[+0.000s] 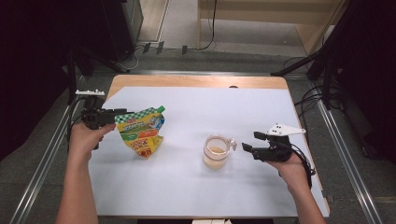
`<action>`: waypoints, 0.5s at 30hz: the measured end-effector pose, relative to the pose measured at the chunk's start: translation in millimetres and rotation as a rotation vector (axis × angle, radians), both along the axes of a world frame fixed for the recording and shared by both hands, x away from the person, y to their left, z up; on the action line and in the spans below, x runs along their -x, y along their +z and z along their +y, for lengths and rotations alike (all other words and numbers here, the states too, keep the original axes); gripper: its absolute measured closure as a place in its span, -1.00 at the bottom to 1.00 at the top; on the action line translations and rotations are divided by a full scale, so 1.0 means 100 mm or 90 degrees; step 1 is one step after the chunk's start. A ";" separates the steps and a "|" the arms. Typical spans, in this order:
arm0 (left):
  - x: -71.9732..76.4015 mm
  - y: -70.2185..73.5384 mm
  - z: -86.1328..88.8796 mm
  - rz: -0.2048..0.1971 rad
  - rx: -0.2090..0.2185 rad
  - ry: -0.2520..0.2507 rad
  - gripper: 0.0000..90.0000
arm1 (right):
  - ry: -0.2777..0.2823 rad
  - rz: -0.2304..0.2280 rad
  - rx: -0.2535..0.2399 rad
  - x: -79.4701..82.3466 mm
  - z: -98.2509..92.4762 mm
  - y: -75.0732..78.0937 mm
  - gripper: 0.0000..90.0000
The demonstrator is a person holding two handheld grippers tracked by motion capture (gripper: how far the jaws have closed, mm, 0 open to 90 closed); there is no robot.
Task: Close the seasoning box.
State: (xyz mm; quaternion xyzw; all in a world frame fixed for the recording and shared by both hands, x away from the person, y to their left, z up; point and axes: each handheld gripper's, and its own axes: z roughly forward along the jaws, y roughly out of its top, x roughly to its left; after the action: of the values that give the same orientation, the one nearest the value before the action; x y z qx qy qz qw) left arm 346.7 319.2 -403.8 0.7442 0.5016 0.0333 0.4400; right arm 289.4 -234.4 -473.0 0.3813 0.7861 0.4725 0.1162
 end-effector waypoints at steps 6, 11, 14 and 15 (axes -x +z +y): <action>-0.01 -0.01 0.02 0.003 0.004 0.003 -0.03 | -0.002 -0.013 0.011 -0.03 -0.09 -0.08 -0.40; -0.02 -0.03 0.00 0.005 0.002 0.000 -0.03 | -0.021 -0.012 -0.002 -0.06 -0.18 -0.10 -0.40; -0.03 -0.04 -0.02 0.009 -0.001 -0.003 -0.03 | -0.029 -0.011 -0.005 -0.08 -0.22 -0.12 -0.40; -0.03 -0.05 -0.02 0.011 -0.002 -0.002 -0.03 | -0.032 -0.009 -0.004 -0.09 -0.23 -0.13 -0.40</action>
State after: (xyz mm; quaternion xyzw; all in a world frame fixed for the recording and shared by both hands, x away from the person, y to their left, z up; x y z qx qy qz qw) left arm 349.9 316.9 -408.4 0.7459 0.5039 0.0270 0.4347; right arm 298.2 -257.7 -485.5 0.3981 0.7739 0.4744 0.1326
